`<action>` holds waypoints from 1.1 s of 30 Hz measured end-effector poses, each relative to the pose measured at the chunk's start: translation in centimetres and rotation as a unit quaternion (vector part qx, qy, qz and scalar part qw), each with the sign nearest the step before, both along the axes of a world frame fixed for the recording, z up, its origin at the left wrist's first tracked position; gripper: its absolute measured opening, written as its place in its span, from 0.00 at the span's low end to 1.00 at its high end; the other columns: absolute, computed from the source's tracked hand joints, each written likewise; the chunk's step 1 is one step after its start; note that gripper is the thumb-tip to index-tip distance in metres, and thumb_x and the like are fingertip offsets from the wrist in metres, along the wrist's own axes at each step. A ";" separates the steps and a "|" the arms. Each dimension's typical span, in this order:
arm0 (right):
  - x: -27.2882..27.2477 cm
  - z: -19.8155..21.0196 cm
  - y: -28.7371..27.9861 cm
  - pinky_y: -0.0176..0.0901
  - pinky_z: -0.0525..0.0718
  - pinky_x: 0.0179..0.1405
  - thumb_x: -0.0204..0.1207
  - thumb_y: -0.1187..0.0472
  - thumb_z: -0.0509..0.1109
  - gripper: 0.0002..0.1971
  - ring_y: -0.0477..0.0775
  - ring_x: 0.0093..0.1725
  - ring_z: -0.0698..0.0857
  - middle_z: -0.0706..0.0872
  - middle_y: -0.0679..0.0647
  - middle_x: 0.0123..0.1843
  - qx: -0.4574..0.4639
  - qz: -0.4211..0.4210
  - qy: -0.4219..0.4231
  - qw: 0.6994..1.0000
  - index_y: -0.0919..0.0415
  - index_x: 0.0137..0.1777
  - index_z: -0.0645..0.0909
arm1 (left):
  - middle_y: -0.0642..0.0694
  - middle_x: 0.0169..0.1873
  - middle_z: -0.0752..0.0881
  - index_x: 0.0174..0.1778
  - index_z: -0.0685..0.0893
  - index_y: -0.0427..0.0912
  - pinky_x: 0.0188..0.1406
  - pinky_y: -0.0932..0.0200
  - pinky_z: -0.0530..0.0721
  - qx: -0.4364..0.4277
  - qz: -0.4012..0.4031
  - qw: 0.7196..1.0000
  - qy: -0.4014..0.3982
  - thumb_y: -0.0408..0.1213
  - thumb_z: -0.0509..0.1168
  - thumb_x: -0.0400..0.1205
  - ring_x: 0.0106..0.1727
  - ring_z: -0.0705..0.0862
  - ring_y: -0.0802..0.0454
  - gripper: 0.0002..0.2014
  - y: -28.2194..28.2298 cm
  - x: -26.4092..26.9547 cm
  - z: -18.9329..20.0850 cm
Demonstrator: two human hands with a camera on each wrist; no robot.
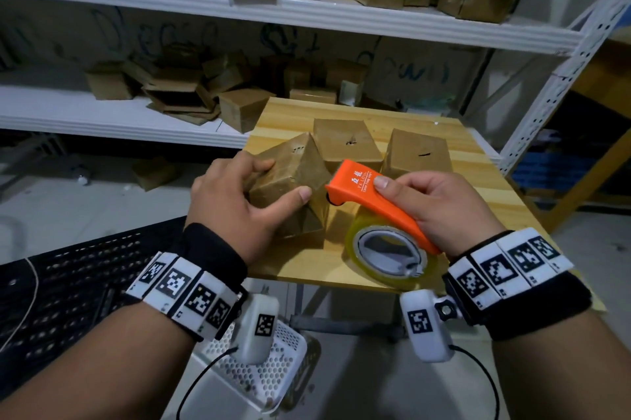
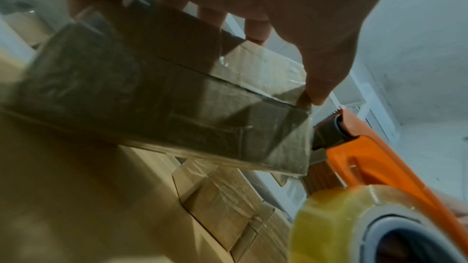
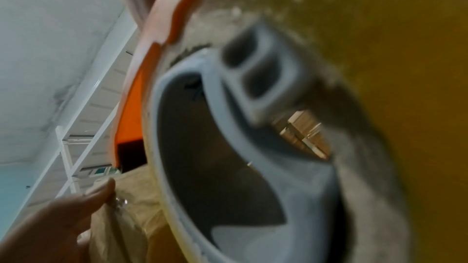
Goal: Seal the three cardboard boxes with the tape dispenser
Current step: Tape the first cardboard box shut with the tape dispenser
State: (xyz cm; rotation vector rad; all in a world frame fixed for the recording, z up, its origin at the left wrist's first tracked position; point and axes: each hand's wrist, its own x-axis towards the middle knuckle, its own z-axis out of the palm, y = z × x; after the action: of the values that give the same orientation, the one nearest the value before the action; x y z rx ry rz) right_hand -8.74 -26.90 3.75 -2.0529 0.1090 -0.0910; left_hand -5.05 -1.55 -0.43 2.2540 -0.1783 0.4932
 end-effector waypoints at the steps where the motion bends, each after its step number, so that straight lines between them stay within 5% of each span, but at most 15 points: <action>1: 0.1 0.0 0.4 0.36 0.86 0.30 0.72 0.36 0.76 0.21 0.50 0.31 0.93 0.95 0.53 0.36 0.005 0.002 0.001 1.000 0.55 0.45 0.92 | 0.50 0.53 0.80 0.56 0.82 0.59 0.58 0.38 0.85 -0.012 0.001 1.000 0.003 0.79 0.64 0.63 0.58 0.82 0.42 0.34 0.2 0.0 0.0; 9: 1.4 -0.5 3.3 0.44 0.90 0.38 0.74 0.35 0.75 0.22 0.52 0.34 0.94 0.95 0.54 0.38 0.003 0.015 0.018 1.000 0.56 0.46 0.91 | 0.49 0.59 0.81 0.59 0.78 0.62 0.60 0.37 0.85 -0.080 -0.028 0.996 0.032 0.78 0.64 0.64 0.61 0.82 0.45 0.33 2.0 0.9 -0.4; 18: 1.4 0.5 6.1 0.32 0.84 0.27 0.74 0.35 0.75 0.20 0.43 0.29 0.92 0.93 0.47 0.33 -0.022 0.007 -0.030 0.999 0.53 0.42 0.88 | 0.49 0.61 0.80 0.62 0.74 0.55 0.59 0.42 0.86 -0.109 -0.014 0.989 0.098 0.88 0.56 0.59 0.58 0.82 0.53 0.46 3.0 1.1 1.0; 22: 1.4 0.7 6.6 0.30 0.84 0.26 0.74 0.35 0.74 0.20 0.42 0.30 0.92 0.93 0.47 0.35 -0.024 0.019 -0.032 0.999 0.53 0.44 0.88 | 0.47 0.60 0.78 0.63 0.73 0.57 0.58 0.40 0.86 -0.118 0.006 0.984 0.131 0.79 0.61 0.61 0.55 0.81 0.49 0.41 3.1 1.8 1.9; 25: 1.1 1.1 7.0 0.29 0.84 0.27 0.73 0.35 0.74 0.20 0.43 0.32 0.93 0.94 0.49 0.37 -0.022 0.031 -0.042 0.998 0.52 0.46 0.88 | 0.45 0.63 0.74 0.72 0.74 0.62 0.59 0.44 0.80 -0.123 -0.008 0.980 0.155 0.70 0.63 0.72 0.58 0.78 0.45 0.33 3.3 2.2 2.1; 28: 0.9 1.8 7.0 0.29 0.85 0.28 0.68 0.32 0.73 0.22 0.44 0.33 0.93 0.94 0.49 0.39 -0.008 0.038 -0.053 0.998 0.52 0.46 0.88 | 0.45 0.59 0.82 0.63 0.81 0.63 0.64 0.40 0.79 -0.210 -0.032 0.959 0.187 0.70 0.62 0.66 0.60 0.81 0.38 0.30 3.1 2.2 1.9; 30: 0.8 2.2 7.0 0.33 0.87 0.31 0.67 0.32 0.74 0.22 0.45 0.34 0.94 0.95 0.48 0.39 -0.001 0.042 -0.057 0.997 0.51 0.46 0.88 | 0.47 0.45 0.84 0.48 0.84 0.52 0.59 0.47 0.78 -0.277 -0.050 0.939 0.200 0.63 0.64 0.68 0.58 0.82 0.28 0.21 2.6 2.2 1.6; 33: 0.6 2.4 7.2 0.35 0.89 0.32 0.67 0.32 0.74 0.22 0.45 0.35 0.94 0.95 0.48 0.39 -0.011 0.054 -0.072 0.996 0.51 0.45 0.88 | 0.46 0.34 0.81 0.36 0.82 0.47 0.48 0.49 0.75 -0.319 -0.049 0.919 0.225 0.48 0.65 0.80 0.44 0.80 0.38 0.11 2.4 2.3 1.7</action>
State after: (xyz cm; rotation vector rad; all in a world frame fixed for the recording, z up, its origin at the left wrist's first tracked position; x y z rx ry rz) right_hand -8.16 -19.67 6.16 -2.0625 -0.0913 -0.1728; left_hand -2.77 0.82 1.29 1.6433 0.0986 -0.0427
